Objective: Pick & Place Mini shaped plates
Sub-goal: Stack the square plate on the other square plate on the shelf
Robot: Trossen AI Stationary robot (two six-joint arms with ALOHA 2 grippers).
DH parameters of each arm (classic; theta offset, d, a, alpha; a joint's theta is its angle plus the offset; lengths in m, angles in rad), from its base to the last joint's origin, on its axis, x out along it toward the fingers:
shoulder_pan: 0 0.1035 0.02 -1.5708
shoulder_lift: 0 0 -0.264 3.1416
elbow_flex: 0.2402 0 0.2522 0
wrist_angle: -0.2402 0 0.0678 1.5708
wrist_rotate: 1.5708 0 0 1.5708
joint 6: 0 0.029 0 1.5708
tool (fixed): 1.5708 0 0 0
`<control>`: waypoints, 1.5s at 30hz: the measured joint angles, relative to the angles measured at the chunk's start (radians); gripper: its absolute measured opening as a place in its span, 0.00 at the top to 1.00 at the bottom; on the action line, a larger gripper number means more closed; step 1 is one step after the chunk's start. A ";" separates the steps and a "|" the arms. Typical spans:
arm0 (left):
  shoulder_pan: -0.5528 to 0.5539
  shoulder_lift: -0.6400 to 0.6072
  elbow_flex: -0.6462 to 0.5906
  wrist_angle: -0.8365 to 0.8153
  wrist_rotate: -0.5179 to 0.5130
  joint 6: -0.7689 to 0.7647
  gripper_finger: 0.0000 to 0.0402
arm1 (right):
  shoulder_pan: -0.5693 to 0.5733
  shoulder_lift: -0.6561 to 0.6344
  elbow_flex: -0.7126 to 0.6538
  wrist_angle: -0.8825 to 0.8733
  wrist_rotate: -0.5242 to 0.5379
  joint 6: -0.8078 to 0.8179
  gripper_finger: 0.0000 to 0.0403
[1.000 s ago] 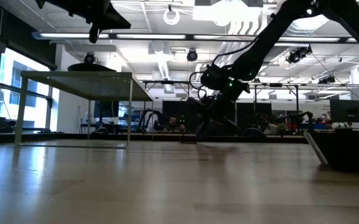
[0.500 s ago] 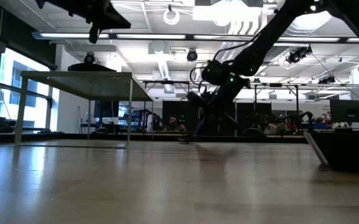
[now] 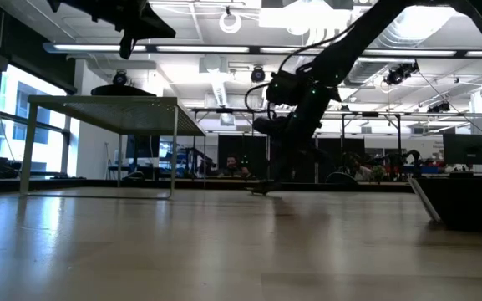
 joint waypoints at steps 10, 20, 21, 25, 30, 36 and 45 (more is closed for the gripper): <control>0.000 0.000 0.000 -0.055 0.000 -0.001 1.00 | 0.113 -0.081 -0.002 -0.178 0.007 0.043 1.00; 0.000 0.000 0.000 -0.052 0.002 -0.001 1.00 | 0.190 -0.107 -0.003 -0.223 0.026 0.096 1.00; 0.000 0.000 0.000 -0.052 0.008 -0.001 1.00 | 0.196 -0.113 -0.003 -0.216 0.026 0.103 1.00; 0.000 0.000 0.000 -0.052 0.043 -0.003 1.00 | 0.222 -0.167 -0.003 -0.190 0.028 0.124 1.00; -0.004 0.007 0.000 -0.051 0.101 -0.004 1.00 | 0.254 -0.275 -0.003 -0.176 0.076 0.107 1.00; -0.086 0.091 0.022 -0.064 0.033 0.001 0.96 | 0.302 -0.367 0.053 -0.173 0.149 0.029 1.00; -0.249 0.270 0.186 -0.102 -0.157 0.183 0.80 | 0.354 -0.362 0.229 -0.196 0.283 -0.135 1.00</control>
